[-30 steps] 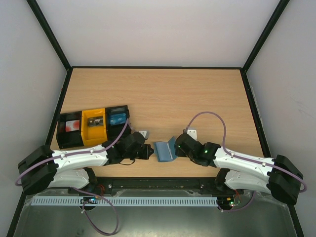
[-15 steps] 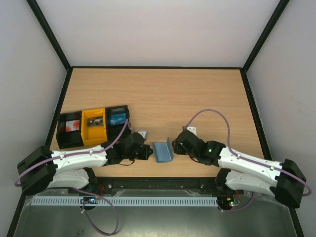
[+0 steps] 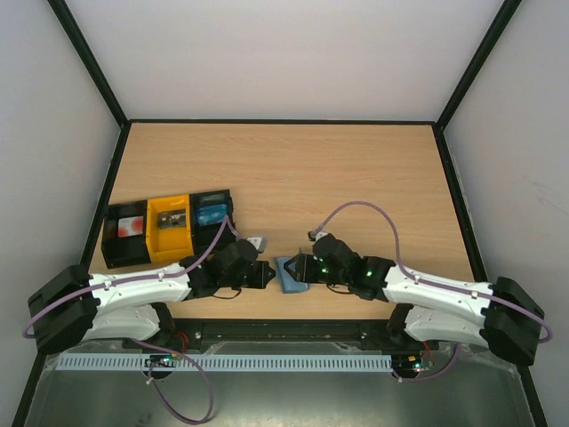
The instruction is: Take the credit cards out of the card holder
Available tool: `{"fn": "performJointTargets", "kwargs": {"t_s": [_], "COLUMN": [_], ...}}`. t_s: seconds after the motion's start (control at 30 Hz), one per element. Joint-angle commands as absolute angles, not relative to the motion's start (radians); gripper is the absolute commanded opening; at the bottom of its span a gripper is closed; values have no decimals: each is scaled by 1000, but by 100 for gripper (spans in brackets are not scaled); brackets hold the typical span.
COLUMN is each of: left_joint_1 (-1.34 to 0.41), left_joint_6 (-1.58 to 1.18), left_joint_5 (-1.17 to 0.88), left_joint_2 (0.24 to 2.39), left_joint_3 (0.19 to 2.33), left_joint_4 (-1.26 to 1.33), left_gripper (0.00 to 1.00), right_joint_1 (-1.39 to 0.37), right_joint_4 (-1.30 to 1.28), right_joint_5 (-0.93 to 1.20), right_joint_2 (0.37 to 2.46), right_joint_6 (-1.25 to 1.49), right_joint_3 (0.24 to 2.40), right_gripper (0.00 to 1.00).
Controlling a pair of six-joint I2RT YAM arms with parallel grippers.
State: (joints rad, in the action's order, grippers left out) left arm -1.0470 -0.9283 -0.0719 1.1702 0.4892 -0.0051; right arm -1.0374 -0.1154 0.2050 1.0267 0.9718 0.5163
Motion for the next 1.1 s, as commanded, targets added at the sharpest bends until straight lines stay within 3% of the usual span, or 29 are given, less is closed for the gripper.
{"fn": "performJointTargets", "kwargs": {"t_s": [0.0, 0.3, 0.73, 1.07], "left_joint_1": [-1052, -1051, -1050, -1050], "left_joint_6": [-933, -935, -948, -946], "left_joint_5": [-72, -56, -31, -23], "left_joint_2": [1161, 1149, 1146, 1147], "left_joint_3": [480, 473, 462, 451], "left_joint_4": [8, -10, -57, -58], "left_gripper": [3, 3, 3, 3], "right_joint_1": [-1047, -1048, -1047, -1047], "right_joint_4": [-77, -41, 97, 56], "right_joint_5": [205, 157, 199, 131], "right_joint_2": [1113, 1254, 1342, 1322], "right_joint_6": [949, 837, 812, 796], "right_joint_3": [505, 494, 442, 429], "right_gripper": [49, 60, 66, 61]}}
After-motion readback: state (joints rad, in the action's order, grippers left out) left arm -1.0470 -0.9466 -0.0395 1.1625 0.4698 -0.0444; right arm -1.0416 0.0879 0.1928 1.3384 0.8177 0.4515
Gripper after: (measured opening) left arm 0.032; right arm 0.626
